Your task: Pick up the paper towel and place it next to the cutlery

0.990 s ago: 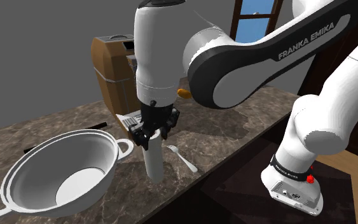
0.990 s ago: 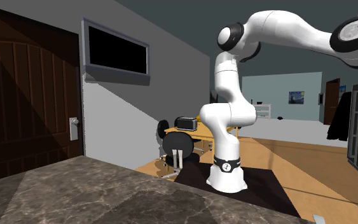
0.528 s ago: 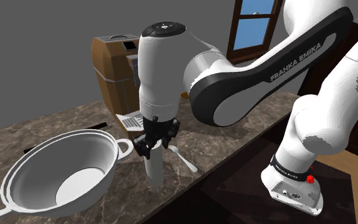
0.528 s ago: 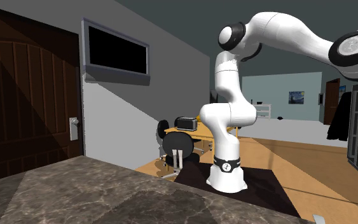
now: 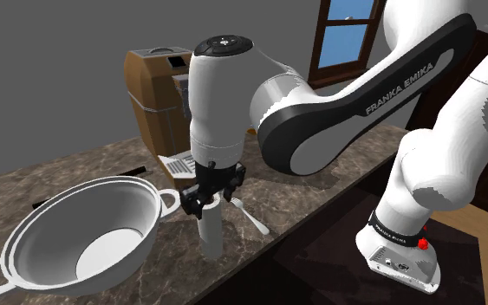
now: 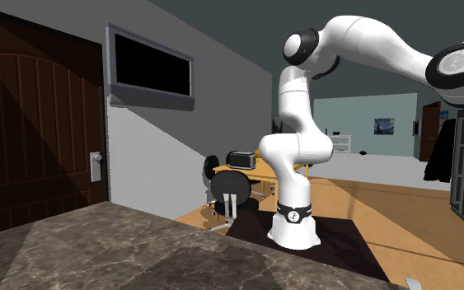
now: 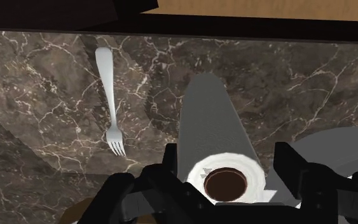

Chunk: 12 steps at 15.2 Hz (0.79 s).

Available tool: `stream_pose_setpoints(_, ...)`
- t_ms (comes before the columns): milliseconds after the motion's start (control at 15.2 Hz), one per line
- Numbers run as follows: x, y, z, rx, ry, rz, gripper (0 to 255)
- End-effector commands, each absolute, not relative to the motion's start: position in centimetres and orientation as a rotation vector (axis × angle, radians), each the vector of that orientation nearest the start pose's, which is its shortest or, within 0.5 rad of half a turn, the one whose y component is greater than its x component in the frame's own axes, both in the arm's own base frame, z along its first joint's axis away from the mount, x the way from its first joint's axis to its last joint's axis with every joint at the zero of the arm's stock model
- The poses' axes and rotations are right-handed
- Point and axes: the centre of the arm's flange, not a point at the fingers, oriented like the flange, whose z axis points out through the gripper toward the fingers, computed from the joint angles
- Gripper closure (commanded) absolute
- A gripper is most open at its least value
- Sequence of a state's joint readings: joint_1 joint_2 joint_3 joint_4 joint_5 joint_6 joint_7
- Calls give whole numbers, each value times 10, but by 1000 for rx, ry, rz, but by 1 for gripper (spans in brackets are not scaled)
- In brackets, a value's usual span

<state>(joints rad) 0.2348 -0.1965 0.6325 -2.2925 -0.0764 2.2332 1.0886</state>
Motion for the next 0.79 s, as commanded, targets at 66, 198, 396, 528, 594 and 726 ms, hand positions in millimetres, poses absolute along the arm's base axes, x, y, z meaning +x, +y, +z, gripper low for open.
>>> stream_pose_setpoints(66, 320, 383, 425, -3132, 284, -319, 0)
stream_pose_setpoints(198, 320, 383, 425, -3132, 284, -319, 0)
stream_pose_setpoints(396, 314, 384, 451, -3132, 284, -319, 0)
stream_pose_setpoints(528, 310, 385, 474, -3132, 284, -319, 0)
stream_pose_setpoints(594, 310, 385, 474, -3132, 284, -319, 0)
stream_pose_setpoints(726, 310, 384, 474, -3132, 284, -319, 0)
